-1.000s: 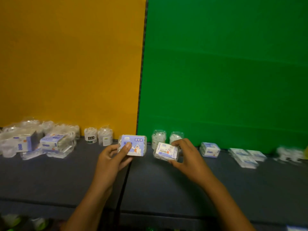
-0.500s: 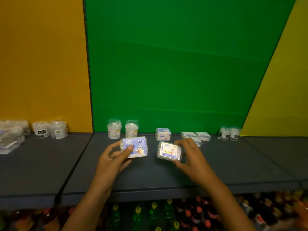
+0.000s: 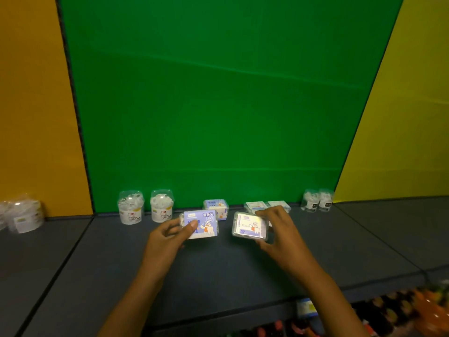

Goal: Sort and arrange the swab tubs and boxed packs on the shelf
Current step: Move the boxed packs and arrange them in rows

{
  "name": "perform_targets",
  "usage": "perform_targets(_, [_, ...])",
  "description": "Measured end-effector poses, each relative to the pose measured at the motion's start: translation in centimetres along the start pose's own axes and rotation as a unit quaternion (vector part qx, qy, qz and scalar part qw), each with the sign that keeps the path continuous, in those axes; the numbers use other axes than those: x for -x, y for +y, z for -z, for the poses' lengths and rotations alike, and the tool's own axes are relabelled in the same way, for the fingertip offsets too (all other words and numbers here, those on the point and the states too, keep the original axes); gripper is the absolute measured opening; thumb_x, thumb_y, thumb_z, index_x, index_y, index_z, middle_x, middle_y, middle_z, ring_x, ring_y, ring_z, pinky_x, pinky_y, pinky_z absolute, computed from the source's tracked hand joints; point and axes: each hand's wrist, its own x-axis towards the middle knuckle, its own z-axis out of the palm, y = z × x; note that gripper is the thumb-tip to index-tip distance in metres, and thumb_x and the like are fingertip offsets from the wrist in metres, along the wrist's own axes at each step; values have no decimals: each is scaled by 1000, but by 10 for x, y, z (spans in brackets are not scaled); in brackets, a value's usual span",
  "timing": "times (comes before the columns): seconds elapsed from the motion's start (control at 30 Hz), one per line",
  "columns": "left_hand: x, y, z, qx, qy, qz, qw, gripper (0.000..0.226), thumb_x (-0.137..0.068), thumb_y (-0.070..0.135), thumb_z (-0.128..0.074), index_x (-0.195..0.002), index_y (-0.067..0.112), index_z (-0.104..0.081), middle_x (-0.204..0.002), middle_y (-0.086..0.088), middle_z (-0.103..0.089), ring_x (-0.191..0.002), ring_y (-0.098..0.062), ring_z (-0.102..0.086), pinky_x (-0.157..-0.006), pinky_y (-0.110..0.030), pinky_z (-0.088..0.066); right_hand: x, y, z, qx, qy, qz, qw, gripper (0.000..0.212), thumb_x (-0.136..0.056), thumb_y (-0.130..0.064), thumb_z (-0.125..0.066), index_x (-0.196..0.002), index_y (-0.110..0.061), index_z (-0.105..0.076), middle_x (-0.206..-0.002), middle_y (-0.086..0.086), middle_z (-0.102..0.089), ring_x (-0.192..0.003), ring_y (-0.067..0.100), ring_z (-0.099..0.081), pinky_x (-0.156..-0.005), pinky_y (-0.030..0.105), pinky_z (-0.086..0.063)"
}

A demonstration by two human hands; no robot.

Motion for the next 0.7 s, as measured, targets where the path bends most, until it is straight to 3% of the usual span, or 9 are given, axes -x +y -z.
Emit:
perform_targets(0.07, [-20,-11,-6,-9,-6,-2,1000,12,-81,17,-73,-83,26,-65,-65,17,-71,-63,3,-65,-58,-9,-49,-13,9,-2,10,-1,2,1000,56,-76,-10,-79,-125,-21,-54,-121,-5,-44,-115,11,-47,-96,31,-50])
perform_targets(0.2, [-53,-35,-16,-57,-32,20,998,13,-78,27,-76,-88,21,-70,-75,10,-75,-70,-1,-69,-68,-22,-48,-34,24,-9,11,14,10,1000,54,-75,-8,-78,-122,-19,-56,-116,-6,-44,-110,10,-48,-92,32,-53])
perform_targets(0.27, [-67,-48,-21,-89,-33,40,995,20,-78,29,-76,-91,15,-72,-79,4,-76,-76,-7,-71,-68,-22,-49,-41,30,-12,13,9,2,1000,53,-76,-9,-78,-123,-20,-56,-115,-7,-43,-108,9,-47,-90,31,-53])
perform_targets(0.43, [-91,-68,-35,-220,-30,63,973,41,-74,54,-74,-78,14,-72,-73,1,-73,-72,-14,-68,-72,-32,-53,-51,45,-18,6,6,-6,1000,53,-76,-9,-78,-123,-21,-56,-116,-8,-44,-108,9,-47,-84,33,-55])
perform_targets(0.57, [-97,-65,-50,-306,-3,54,951,41,-78,55,-68,-66,16,-64,-65,1,-63,-67,-16,-60,-57,-25,-40,-56,58,-21,5,2,-4,1000,54,-77,-10,-78,-124,-22,-55,-116,-8,-44,-108,7,-46,-85,31,-55])
perform_targets(0.7, [-101,-64,-60,-386,6,60,921,50,-81,63,-58,-63,17,-57,-67,-2,-60,-66,-16,-57,-60,-28,-38,-64,75,-21,-2,-6,8,1000,56,-76,-13,-80,-126,-22,-55,-117,-7,-46,-110,9,-48,-88,23,-49])
